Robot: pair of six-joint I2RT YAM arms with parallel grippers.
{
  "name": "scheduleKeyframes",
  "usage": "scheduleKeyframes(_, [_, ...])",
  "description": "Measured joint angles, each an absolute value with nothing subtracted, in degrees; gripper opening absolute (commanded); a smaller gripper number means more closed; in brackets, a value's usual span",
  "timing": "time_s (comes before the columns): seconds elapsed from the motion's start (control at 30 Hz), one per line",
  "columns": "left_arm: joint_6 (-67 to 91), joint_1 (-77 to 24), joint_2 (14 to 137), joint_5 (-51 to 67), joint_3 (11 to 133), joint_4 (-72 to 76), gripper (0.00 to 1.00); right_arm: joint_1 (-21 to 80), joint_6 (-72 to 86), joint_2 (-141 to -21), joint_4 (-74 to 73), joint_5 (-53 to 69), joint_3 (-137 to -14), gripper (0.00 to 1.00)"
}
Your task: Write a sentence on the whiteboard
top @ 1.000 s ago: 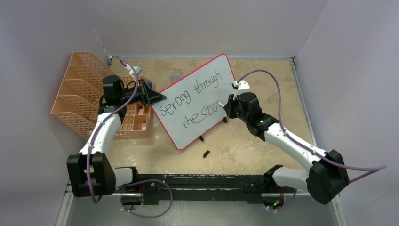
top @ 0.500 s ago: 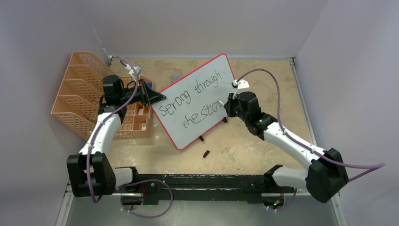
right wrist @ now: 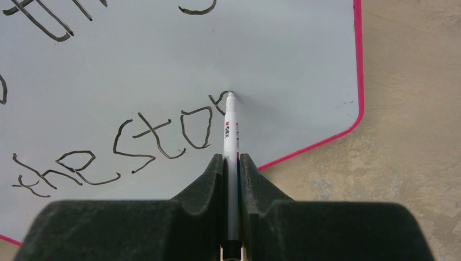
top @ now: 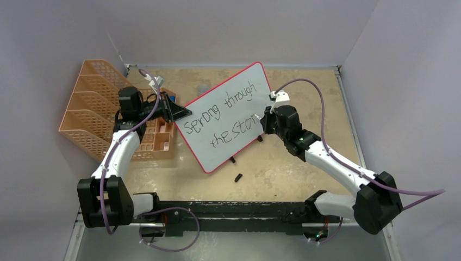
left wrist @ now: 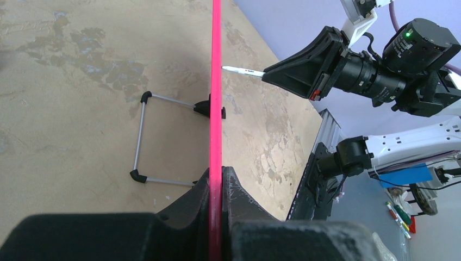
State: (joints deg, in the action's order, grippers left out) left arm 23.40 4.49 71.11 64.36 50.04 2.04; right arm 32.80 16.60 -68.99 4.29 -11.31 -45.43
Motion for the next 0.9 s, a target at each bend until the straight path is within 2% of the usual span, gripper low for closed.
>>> scheduleKeyframes(0.9, [23.40, 4.49, 71.11, 64.31, 50.02, 2.04, 0.00, 31.79, 16.21, -69.78, 5.23, -12.01, -45.43, 0.00])
